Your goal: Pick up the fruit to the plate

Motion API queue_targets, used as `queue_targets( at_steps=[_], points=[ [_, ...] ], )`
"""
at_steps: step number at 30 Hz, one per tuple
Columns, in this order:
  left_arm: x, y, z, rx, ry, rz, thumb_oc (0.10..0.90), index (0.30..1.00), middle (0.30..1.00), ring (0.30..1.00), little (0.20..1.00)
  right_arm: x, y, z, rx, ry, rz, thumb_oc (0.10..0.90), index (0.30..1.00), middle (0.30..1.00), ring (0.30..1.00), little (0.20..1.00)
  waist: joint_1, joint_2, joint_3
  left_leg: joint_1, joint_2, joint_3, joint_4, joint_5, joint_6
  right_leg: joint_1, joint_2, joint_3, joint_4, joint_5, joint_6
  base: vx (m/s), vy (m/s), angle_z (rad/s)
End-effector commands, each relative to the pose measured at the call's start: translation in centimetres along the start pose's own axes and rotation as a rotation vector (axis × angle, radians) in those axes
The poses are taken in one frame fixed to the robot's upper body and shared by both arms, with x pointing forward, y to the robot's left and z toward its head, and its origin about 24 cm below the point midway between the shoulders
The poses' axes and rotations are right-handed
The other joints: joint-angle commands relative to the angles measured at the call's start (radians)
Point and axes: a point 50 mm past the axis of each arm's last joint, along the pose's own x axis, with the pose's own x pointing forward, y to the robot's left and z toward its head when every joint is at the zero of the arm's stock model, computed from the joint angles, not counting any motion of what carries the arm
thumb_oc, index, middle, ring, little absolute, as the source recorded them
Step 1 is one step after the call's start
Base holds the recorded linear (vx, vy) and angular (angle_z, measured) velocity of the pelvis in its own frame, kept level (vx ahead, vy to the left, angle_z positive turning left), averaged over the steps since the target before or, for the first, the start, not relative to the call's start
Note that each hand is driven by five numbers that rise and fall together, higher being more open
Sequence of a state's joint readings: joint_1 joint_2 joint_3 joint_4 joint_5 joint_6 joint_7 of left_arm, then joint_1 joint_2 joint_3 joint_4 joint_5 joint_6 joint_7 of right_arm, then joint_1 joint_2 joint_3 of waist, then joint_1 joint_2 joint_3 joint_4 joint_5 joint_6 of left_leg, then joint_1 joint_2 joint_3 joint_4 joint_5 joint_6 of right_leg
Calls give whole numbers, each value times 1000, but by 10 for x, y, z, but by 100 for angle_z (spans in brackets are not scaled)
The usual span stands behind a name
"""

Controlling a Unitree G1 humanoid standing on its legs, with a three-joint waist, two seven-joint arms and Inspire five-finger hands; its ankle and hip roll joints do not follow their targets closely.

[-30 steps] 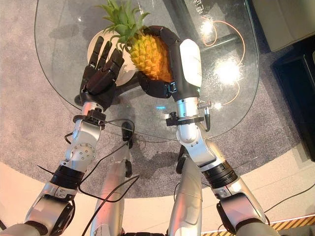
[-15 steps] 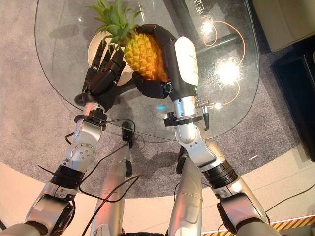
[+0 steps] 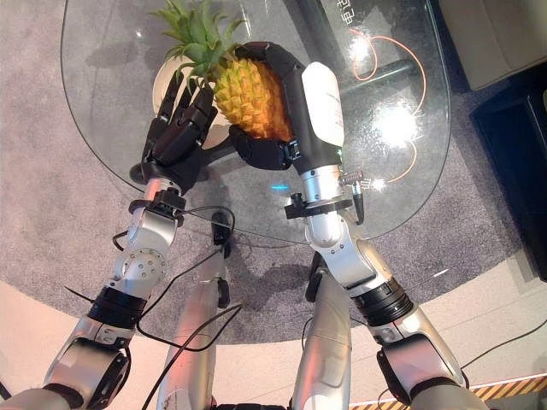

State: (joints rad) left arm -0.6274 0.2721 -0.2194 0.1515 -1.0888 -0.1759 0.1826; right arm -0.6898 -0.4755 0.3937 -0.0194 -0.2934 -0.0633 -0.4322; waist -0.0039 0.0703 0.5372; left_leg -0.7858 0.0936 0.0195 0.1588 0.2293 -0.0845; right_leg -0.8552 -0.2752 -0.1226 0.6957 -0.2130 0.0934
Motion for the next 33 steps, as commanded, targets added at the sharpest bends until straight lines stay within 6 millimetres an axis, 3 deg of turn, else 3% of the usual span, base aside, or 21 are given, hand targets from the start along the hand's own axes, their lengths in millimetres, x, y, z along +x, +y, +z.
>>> queue_targets(
  at_steps=[1,33],
  points=[
    [14,-63,27,-36,-123,-276,800,900,900,900,900,30,-21,101,169,-501,-73,100,300,300,300,200,3,-19,-17,58,21,33,150,-183,-5,107,-1,19,-341,252,52,0,0,0],
    [10,-82,23,44,-58,-534,800,900,900,900,900,29,-19,97,172,-478,-43,100,300,300,300,200,-2,-16,-17,62,22,35,149,-185,-4,106,-3,25,-342,258,55,0,0,0]
  ],
)
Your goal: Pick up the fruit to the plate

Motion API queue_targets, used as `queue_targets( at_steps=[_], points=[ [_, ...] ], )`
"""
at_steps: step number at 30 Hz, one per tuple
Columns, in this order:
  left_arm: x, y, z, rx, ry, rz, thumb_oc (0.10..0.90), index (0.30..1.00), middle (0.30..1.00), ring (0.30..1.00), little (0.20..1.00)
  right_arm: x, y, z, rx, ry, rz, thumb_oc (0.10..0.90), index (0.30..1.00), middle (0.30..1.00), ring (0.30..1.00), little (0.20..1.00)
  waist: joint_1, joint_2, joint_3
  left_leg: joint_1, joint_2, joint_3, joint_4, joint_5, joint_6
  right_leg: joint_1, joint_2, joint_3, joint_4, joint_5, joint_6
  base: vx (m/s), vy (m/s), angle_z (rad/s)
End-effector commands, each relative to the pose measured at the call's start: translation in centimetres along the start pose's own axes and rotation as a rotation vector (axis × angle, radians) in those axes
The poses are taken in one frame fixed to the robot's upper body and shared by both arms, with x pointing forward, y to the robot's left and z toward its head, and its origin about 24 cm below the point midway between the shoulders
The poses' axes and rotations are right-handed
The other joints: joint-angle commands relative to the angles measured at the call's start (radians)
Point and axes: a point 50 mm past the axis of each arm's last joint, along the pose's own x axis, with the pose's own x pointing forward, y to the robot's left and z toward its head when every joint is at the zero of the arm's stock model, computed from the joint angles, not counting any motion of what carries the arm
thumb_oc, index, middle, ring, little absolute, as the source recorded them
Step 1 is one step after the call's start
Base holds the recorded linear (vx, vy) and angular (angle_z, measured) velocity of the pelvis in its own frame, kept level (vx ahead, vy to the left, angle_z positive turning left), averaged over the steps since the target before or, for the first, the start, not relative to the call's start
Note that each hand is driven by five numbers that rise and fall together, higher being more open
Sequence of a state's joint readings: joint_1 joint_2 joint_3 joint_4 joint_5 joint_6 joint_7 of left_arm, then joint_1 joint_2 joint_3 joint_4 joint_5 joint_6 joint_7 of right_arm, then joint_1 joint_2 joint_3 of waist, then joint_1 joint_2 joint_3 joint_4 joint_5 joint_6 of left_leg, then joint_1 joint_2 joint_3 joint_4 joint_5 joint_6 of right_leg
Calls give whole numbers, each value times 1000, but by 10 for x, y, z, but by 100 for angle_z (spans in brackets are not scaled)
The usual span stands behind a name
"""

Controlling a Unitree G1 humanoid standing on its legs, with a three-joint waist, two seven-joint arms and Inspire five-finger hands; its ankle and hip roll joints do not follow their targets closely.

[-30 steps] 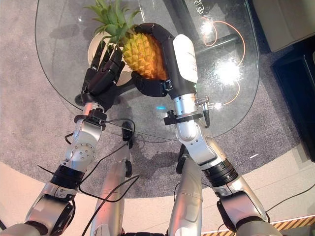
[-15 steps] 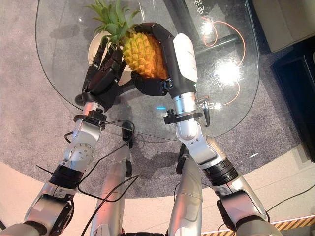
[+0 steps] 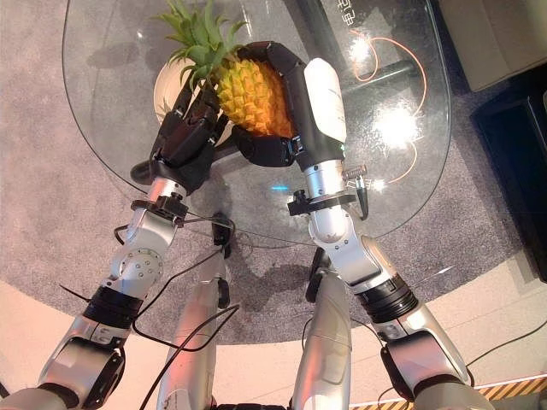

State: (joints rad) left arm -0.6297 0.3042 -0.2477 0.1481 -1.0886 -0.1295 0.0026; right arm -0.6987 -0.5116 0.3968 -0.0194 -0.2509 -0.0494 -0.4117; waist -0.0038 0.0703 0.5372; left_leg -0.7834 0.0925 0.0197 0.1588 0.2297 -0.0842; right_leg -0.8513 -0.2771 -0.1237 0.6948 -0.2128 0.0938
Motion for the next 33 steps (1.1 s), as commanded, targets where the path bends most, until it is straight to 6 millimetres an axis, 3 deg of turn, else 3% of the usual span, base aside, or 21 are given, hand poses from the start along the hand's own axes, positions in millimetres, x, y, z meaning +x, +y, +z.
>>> queue_targets(
  at_steps=[1,13,33],
  points=[
    [24,-68,33,23,-138,-331,800,900,900,900,900,25,-15,102,169,-500,-63,100,300,300,300,200,-2,-16,-17,59,24,35,149,-185,-4,101,-1,26,-341,258,54,0,0,0],
    [19,-73,54,-22,-345,-344,800,900,900,900,900,27,-14,99,168,-477,-62,100,300,300,300,200,1,-22,-17,62,20,29,142,-185,-5,104,2,24,-346,255,52,0,0,0],
    [19,-83,54,-85,-337,-466,800,900,900,900,900,28,-17,89,155,-422,-115,100,300,300,300,200,-5,-29,-17,62,18,28,149,-193,-3,103,4,29,-340,253,51,0,0,0]
  ],
)
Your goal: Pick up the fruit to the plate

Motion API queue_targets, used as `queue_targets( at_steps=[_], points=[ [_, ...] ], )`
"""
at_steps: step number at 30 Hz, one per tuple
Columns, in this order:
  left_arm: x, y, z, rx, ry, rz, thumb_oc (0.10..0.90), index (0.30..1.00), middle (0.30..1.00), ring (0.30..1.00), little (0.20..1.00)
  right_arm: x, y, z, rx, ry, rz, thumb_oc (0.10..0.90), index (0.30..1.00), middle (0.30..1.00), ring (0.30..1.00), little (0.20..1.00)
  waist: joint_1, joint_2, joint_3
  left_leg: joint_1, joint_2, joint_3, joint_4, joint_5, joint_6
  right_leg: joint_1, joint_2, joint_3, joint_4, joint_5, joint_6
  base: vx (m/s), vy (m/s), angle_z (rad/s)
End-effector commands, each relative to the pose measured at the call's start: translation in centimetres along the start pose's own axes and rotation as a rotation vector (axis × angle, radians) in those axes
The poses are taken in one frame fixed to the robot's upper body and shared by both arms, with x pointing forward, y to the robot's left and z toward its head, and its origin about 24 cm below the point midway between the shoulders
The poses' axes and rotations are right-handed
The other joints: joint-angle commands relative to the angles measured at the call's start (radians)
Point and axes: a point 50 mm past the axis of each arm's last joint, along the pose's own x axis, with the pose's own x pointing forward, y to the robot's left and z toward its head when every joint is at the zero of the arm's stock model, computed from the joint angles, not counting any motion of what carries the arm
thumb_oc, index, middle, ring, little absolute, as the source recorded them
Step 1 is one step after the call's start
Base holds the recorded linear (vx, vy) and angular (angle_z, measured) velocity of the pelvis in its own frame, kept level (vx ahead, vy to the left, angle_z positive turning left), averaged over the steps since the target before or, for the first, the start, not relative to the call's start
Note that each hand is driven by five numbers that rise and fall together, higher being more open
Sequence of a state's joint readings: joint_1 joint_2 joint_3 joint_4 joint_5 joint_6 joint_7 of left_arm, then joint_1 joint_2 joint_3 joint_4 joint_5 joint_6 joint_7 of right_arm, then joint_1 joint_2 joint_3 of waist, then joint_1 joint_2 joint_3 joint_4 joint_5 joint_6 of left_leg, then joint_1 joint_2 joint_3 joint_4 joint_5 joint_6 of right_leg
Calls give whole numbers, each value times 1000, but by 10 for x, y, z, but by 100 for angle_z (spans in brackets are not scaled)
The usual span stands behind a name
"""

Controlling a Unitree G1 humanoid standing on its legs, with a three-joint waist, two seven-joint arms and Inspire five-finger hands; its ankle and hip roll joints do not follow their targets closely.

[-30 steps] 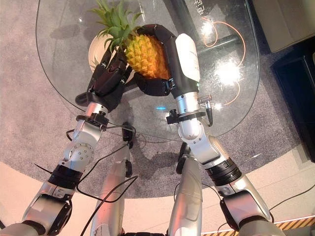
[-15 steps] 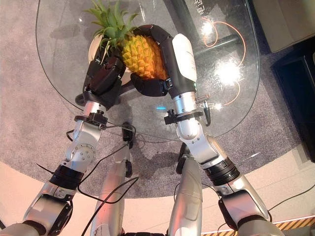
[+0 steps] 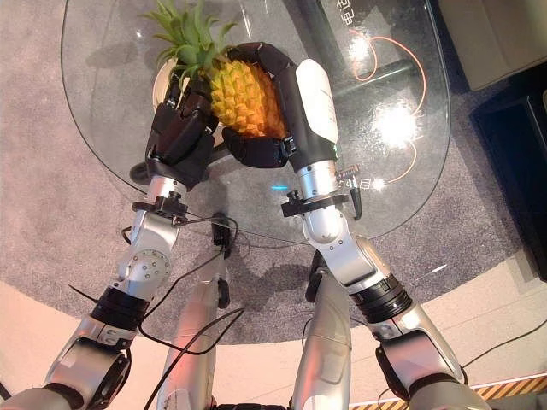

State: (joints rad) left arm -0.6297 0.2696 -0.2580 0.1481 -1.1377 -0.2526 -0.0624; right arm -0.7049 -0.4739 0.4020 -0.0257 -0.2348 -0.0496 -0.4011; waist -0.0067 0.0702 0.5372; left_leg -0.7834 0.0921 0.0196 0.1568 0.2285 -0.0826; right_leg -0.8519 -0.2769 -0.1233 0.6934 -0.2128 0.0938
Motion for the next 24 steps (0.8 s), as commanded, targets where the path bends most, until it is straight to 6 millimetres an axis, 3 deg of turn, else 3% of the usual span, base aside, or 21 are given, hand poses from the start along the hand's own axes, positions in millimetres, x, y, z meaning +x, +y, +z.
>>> queue_targets(
  at_steps=[1,24],
  points=[
    [30,-77,41,-23,-201,-416,800,900,900,900,900,27,-19,82,94,-418,-107,100,300,300,300,200,-2,-29,-17,62,18,28,152,-193,-4,103,3,29,-339,254,52,0,0,0],
    [29,-80,43,113,-182,-470,800,900,900,900,900,28,-16,73,43,-363,-44,100,300,300,300,200,-2,-25,-17,55,18,27,157,-194,-3,95,2,31,-334,253,52,0,0,0]
  ],
)
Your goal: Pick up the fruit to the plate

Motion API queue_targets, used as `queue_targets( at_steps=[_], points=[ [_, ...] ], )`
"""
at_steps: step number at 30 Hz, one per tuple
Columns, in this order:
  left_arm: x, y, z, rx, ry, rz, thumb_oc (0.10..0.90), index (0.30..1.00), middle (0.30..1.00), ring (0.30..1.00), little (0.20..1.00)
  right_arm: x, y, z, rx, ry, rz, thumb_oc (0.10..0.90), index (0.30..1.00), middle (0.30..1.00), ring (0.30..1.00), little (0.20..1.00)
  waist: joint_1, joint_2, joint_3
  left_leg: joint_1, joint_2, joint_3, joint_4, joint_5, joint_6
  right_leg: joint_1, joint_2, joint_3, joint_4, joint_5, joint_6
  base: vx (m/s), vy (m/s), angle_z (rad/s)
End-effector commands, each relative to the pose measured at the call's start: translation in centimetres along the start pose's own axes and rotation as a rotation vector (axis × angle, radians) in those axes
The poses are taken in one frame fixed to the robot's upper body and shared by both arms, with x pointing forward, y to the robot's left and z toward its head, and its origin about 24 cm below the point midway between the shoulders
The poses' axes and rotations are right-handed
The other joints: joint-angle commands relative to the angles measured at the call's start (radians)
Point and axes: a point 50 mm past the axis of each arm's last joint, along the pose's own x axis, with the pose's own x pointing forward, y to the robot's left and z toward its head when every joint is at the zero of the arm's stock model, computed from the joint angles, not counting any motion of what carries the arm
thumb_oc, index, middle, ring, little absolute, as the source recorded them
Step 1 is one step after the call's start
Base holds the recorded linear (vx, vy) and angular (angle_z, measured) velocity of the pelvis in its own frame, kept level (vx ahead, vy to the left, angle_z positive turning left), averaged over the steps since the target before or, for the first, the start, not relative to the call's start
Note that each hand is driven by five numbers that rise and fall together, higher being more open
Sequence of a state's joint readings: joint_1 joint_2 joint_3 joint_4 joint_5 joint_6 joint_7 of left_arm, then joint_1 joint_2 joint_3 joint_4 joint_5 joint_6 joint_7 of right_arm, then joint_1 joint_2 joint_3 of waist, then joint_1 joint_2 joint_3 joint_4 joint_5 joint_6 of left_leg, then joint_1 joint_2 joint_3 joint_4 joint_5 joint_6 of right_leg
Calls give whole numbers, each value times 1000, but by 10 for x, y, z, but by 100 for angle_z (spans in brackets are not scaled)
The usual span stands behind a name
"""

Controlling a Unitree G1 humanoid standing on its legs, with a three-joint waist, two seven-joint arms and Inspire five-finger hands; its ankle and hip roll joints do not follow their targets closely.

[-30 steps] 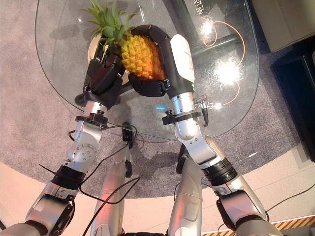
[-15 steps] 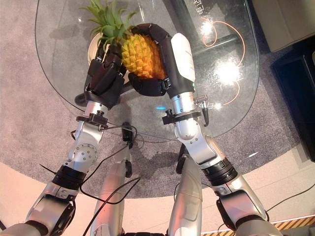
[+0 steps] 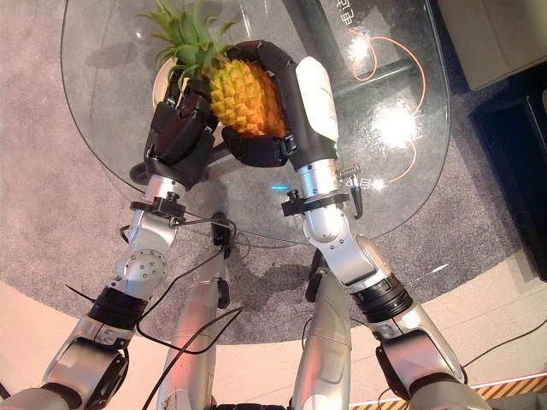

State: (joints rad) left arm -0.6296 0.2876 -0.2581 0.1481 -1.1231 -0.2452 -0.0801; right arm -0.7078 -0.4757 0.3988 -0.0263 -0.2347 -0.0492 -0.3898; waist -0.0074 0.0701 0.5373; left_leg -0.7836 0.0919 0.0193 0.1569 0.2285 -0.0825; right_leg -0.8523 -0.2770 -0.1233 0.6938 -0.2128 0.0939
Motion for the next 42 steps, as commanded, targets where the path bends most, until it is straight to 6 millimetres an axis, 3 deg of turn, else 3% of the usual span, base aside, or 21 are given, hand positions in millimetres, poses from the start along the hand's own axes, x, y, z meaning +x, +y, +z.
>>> queue_targets(
  at_steps=[1,26,42],
  points=[
    [31,-78,43,89,-199,-445,800,900,900,900,900,27,-16,72,44,-357,-54,100,300,300,300,200,-1,-25,-17,56,19,28,157,-194,-3,96,2,31,-334,253,52,0,0,0],
    [31,-80,49,146,-226,-484,800,900,900,900,900,29,-16,47,11,-200,-43,100,300,300,300,200,-5,-28,-17,47,18,26,166,-200,-1,82,8,37,-320,248,50,0,0,0],
    [33,-78,51,149,-244,-457,800,900,900,900,900,26,-17,32,121,-74,-100,100,300,300,300,200,-11,-32,-17,45,20,26,164,-201,1,75,14,43,-315,246,47,0,0,0]
  ],
)
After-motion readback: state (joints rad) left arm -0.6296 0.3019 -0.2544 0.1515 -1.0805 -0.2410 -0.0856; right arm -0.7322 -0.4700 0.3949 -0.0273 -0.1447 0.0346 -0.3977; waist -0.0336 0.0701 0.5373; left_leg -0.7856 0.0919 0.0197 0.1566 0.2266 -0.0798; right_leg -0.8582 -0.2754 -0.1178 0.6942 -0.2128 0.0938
